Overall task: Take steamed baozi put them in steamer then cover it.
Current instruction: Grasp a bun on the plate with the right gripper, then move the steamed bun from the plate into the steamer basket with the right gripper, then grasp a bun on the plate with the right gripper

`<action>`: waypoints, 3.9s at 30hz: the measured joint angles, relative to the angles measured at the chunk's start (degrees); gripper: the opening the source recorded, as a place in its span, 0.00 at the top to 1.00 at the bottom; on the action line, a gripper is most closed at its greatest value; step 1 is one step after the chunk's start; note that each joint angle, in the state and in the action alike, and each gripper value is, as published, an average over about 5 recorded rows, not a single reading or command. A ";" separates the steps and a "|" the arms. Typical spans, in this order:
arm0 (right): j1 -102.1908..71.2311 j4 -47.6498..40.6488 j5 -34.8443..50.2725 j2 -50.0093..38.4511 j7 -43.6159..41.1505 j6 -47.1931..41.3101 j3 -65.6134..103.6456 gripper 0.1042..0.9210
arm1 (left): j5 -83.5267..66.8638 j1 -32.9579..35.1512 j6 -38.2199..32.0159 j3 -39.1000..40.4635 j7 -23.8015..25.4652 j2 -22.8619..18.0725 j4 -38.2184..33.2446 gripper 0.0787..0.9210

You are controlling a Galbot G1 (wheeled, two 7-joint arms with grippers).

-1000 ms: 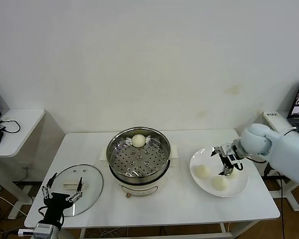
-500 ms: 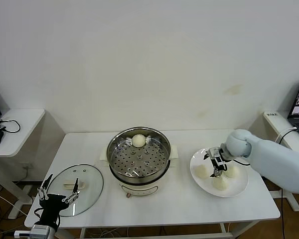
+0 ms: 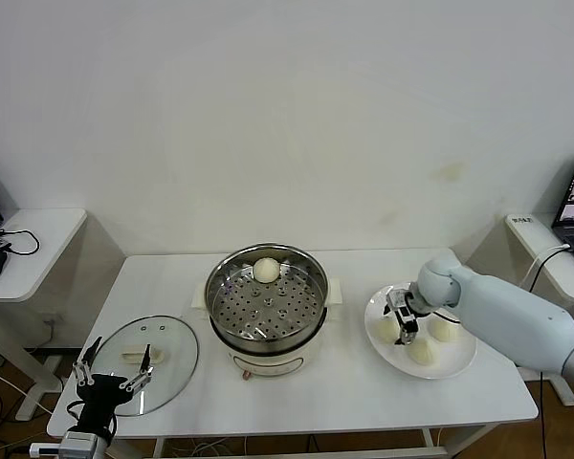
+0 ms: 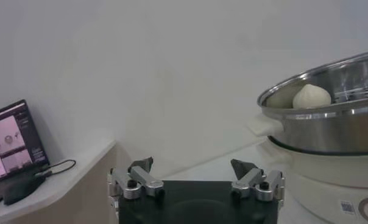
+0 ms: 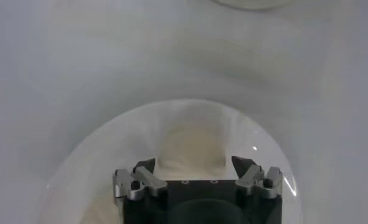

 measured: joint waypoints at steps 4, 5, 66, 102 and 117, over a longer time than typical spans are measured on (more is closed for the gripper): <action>-0.10 -0.36 -0.18 0.40 -0.25 -0.17 0.21 0.27 | 0.00 0.05 -0.07 -0.04 0.00 -0.08 0.00 0.12; -0.07 -0.44 -0.20 0.47 -0.33 -0.19 0.26 0.29 | 0.00 0.06 -0.09 -0.03 0.00 -0.12 0.00 0.12; 29.16 -2.38 30.01 32.67 7.61 -19.12 -16.62 0.37 | -1.78 -1.18 -0.49 -1.89 0.01 1.02 0.53 0.12; 25.87 -5.37 28.44 37.02 4.22 -23.39 -17.16 0.12 | -1.80 -1.34 -0.57 -2.03 0.04 0.77 0.64 0.12; 35.43 9.30 25.47 16.68 -4.02 -15.81 -19.10 0.12 | -1.32 -2.39 -0.03 -0.65 0.47 1.24 -0.17 0.12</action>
